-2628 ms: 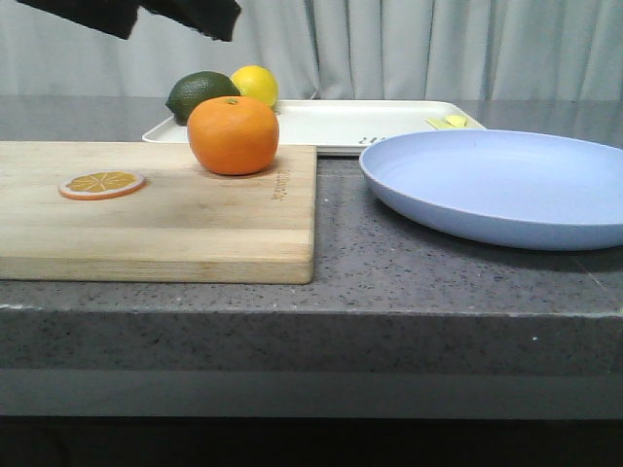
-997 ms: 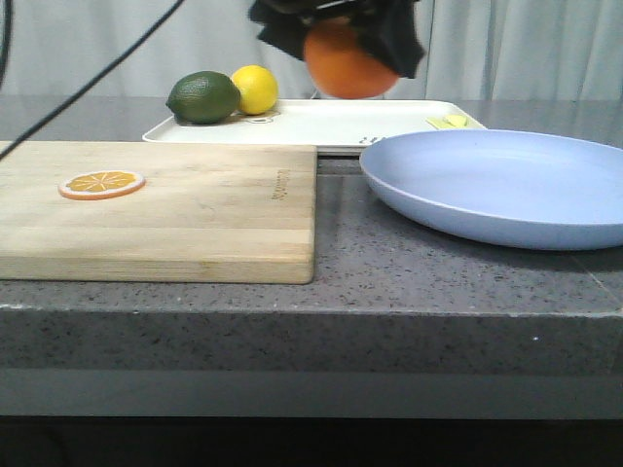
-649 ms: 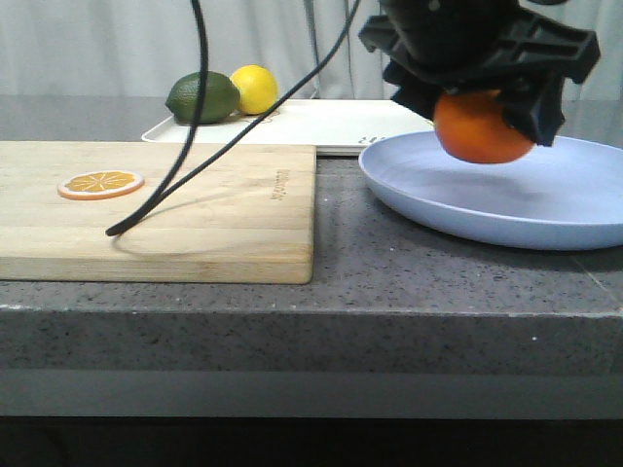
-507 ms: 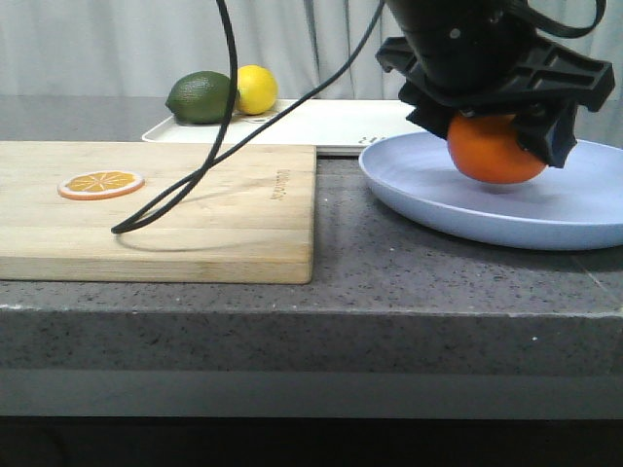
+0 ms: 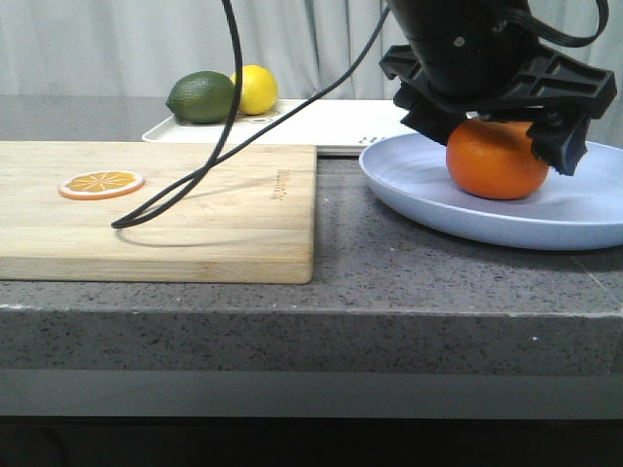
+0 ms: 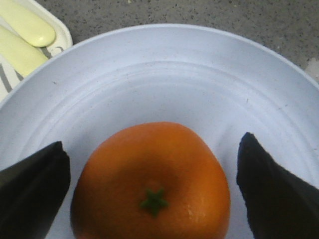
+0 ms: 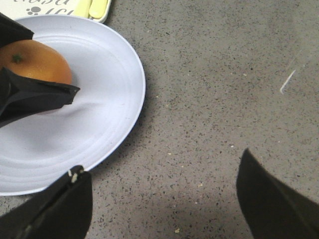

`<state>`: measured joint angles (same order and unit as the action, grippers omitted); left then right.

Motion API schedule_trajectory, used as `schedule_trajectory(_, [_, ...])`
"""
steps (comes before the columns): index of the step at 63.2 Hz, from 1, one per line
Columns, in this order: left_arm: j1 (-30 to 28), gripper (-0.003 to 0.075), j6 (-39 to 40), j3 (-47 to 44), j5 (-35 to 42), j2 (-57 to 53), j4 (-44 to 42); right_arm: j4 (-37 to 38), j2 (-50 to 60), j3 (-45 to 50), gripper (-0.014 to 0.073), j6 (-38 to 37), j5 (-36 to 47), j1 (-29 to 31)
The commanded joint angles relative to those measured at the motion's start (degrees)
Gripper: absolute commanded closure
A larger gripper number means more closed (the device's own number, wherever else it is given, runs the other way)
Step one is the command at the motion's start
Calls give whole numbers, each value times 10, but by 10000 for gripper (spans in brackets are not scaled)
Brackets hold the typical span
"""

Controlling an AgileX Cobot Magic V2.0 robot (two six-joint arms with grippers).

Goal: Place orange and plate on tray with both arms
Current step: 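Lift the orange with the left gripper and lower it onto the blue plate, then open the left gripper to release the orange and withdraw upward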

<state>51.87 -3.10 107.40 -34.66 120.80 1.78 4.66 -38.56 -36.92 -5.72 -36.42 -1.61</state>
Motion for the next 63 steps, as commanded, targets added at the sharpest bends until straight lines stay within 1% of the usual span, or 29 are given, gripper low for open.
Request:
schedule_trajectory(1, [6, 60, 1, 20, 29, -66, 6, 11, -3, -21, -8, 6, 34, 0])
schedule_trajectory(13, [-13, 60, 1, 20, 13, -131, 3, 11, -3, -21, -8, 6, 34, 0])
schedule_trajectory(19, [-30, 60, 1, 20, -6, -169, 3, 11, -3, -21, -8, 6, 34, 0])
schedule_trajectory(26, [-52, 60, 1, 0, -7, -218, 3, 11, -3, -21, -8, 6, 30, 0])
schedule_trajectory(37, [-96, 60, 1, -96, 5, -306, 3, 11, -3, -21, -8, 6, 29, 0])
schedule_trajectory(47, [-148, 60, 1, -207, 24, -393, 3, 11, -3, -21, -8, 6, 30, 0])
schedule_trajectory(63, [-229, 60, 6, -355, -8, -541, 13, 13, -3, -10, -8, 6, 42, 0])
